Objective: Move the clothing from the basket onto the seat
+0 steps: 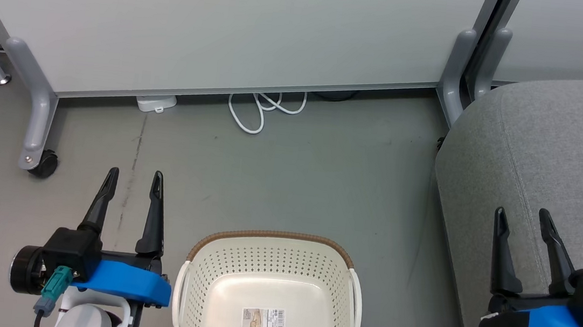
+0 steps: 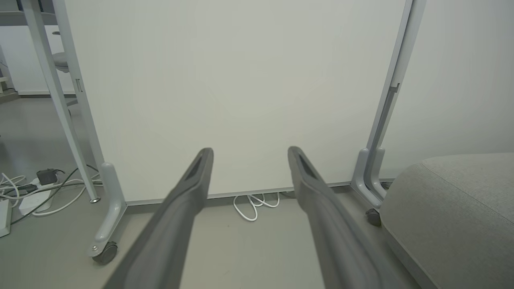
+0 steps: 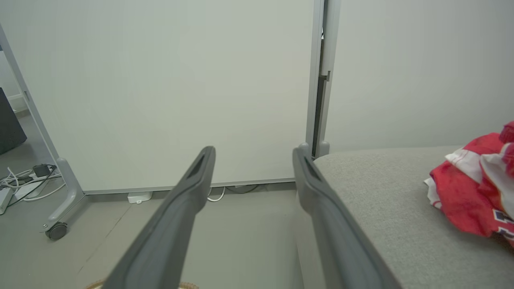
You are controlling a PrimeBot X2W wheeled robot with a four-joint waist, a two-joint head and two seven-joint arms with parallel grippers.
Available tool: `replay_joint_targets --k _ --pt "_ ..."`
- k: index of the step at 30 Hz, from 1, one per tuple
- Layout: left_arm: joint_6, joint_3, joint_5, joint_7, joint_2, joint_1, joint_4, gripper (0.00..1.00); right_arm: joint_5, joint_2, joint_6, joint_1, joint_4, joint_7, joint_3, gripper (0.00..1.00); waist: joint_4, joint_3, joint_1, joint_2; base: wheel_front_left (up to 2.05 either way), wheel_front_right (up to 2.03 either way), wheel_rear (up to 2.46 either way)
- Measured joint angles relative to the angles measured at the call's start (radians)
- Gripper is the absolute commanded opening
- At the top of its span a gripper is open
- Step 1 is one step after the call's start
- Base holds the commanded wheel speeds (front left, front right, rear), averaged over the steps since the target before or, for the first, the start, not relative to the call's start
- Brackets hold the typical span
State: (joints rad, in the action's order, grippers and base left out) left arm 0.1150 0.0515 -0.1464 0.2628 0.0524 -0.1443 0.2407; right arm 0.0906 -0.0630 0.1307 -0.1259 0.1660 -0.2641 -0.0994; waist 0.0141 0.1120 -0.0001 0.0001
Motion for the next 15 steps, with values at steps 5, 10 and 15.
replay_joint_targets --k 5,10,15 --pt "0.002 0.000 -0.002 0.000 -0.001 0.007 0.003 1.00 0.002 0.005 0.000 0.008 0.007 0.000 0.001 1.00 0.001 -0.011 0.0000 0.0000 0.00 0.00 0.00" --pt "0.005 0.002 -0.005 0.000 -0.001 0.016 0.007 1.00 0.008 0.008 0.000 0.017 0.014 0.000 -0.001 1.00 0.002 -0.025 0.0001 0.0000 0.00 0.00 0.00" --pt "0.005 0.001 -0.003 0.000 -0.001 0.025 0.014 1.00 0.010 0.010 0.000 0.027 0.024 0.000 -0.001 1.00 0.001 -0.041 0.0000 0.0000 0.00 0.00 0.00"
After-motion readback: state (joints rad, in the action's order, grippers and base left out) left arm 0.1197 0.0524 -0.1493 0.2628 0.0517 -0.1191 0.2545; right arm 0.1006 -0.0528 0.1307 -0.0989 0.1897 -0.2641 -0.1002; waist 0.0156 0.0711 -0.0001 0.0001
